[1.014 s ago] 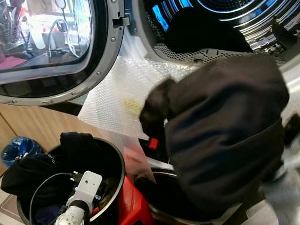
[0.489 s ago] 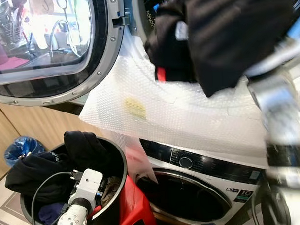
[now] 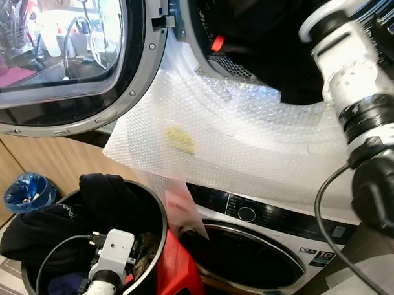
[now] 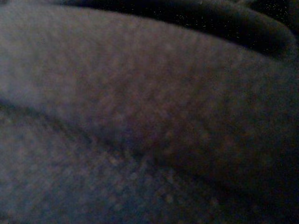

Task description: Clothes washing

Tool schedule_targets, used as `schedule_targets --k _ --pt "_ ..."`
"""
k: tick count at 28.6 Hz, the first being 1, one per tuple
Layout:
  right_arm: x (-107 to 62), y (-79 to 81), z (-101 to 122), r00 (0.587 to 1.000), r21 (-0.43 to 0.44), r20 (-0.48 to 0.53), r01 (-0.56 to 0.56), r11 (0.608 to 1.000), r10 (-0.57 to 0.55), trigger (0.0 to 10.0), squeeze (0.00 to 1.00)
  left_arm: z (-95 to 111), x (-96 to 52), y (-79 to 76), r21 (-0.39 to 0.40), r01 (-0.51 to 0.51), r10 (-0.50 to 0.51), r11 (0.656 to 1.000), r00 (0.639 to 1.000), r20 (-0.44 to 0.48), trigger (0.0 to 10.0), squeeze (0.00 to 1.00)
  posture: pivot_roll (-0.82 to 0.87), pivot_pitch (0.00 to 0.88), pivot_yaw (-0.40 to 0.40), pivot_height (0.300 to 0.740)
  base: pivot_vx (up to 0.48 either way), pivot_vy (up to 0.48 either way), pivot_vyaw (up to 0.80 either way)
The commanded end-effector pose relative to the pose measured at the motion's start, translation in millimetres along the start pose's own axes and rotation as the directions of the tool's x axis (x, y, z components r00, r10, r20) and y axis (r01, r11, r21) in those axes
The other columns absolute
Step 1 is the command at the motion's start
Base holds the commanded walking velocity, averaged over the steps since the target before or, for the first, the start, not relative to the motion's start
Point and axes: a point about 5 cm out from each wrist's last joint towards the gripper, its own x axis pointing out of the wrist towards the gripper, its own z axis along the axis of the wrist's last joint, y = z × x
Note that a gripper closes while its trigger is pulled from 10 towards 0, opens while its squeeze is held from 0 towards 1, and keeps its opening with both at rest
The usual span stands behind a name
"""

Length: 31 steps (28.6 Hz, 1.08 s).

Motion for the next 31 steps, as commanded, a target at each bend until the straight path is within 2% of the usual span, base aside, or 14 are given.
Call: schedule_targets --k 1,3,4,5,8,9,13,14,15,17,19,20,21,31 --pt "1.9 -2.7 20.2 0.996 -0.026 0.06 0.063 0.998 -0.061 0.0 0.0 -31.7 -14.4 -13.8 0.004 0.043 -0.042 0.999 0.987 -0.155 10.0 0.0 0.08 0.133 -0.066 0.74 0.0 0.0 0.0" --pt "-0.3 -13.4 28.6 0.982 -0.09 0.069 0.18 0.98 -0.174 0.0 0.0 -31.5 -16.3 -13.2 0.004 0.038 -0.037 0.999 0.987 -0.156 10.0 0.0 0.09 0.138 -0.067 0.74 0.0 0.0 0.0" --pt "-4.3 -25.8 36.7 0.952 -0.246 0.081 0.307 0.919 -0.296 0.0 0.0 -31.1 -18.3 -11.9 0.004 0.027 -0.026 1.0 0.987 -0.157 10.0 0.0 0.09 0.139 -0.067 0.74 0.0 0.0 0.0" --pt "-6.4 -31.3 39.4 0.934 -0.324 0.09 0.356 0.877 -0.346 0.0 0.0 -31.1 -18.8 -11.3 0.003 0.022 -0.022 1.0 0.987 -0.158 10.0 0.0 0.09 0.139 -0.067 0.74 0.0 0.0 0.0" --pt "-15.6 -50.2 45.1 0.868 -0.433 0.128 0.484 0.76 -0.479 0.0 0.0 -31.2 -20.1 -9.2 0.002 0.004 -0.004 1.0 0.987 -0.162 10.0 0.0 0.09 0.14 -0.068 0.74 0.0 0.0 0.0" --pt "-16.2 -51.5 42.0 0.867 -0.465 0.118 0.48 0.744 -0.485 0.0 0.0 -31.2 -20.4 -9.3 0.002 0.005 -0.004 1.0 0.987 -0.164 10.0 0.0 0.09 0.139 -0.067 0.74 0.0 0.0 0.0" --pt "-13.3 -45.5 23.3 0.902 -0.508 0.029 0.385 0.77 -0.432 0.0 0.0 -30.4 -20.4 -11.2 0.003 0.011 -0.01 1.0 0.986 -0.166 10.0 0.0 0.09 0.141 -0.067 0.74 0.0 0.0 0.0" --pt "-12.2 -42.7 18.6 0.912 -0.517 0.007 0.355 0.779 -0.411 2.7 0.0 -30.3 -20.5 -11.6 0.003 0.012 -0.012 1.0 0.986 -0.167 10.0 0.0 0.09 0.141 -0.067 0.74 0.0 0.0 0.0" --pt "-10.7 -38.5 12.2 0.923 -0.534 -0.02 0.314 0.785 -0.384 10.0 0.0 -29.9 -20.3 -11.8 0.003 0.013 -0.012 1.0 0.986 -0.167 10.0 0.0 0.09 0.146 -0.066 0.74 0.0 0.0 0.0" --pt "-7.4 -26.8 -6.4 0.941 -0.596 -0.093 0.208 0.776 -0.324 10.0 0.0 -29.4 -20.6 -13.2 0.001 0.017 -0.017 1.0 0.985 -0.172 10.0 0.0 0.09 0.146 -0.066 0.74 0.0 0.0 0.0" --pt "-7.0 -24.4 -10.6 0.943 -0.602 -0.113 0.186 0.777 -0.313 10.0 0.0 -29.5 -20.6 -13.5 0.001 0.018 -0.017 1.0 0.985 -0.173 10.0 0.0 0.09 0.146 -0.066 0.74 0.0 0.0 0.0" --pt "-6.2 -21.0 -15.7 0.944 -0.613 -0.134 0.16 0.774 -0.302 10.0 0.92 -29.4 -20.7 -13.9 0.0 0.018 -0.018 1.0 0.984 -0.175 10.0 0.0 0.09 0.145 -0.069 0.74 0.0 0.0 0.0" --pt "-5.5 -18.2 -18.7 0.946 -0.615 -0.146 0.144 0.775 -0.291 10.0 1.0 -29.5 -20.8 -14.1 -0.002 0.018 -0.018 1.0 0.984 -0.176 10.0 0.0 0.09 0.145 -0.069 0.74 0.0 0.0 0.0" --pt "1.5 9.2 -35.2 0.96 -0.646 -0.218 -0.005 0.763 -0.178 10.0 1.0 -29.1 -21.8 -16.8 -0.004 0.014 -0.015 1.0 0.983 -0.181 10.0 0.0 0.1 0.148 -0.082 0.74 0.0 0.0 0.0"
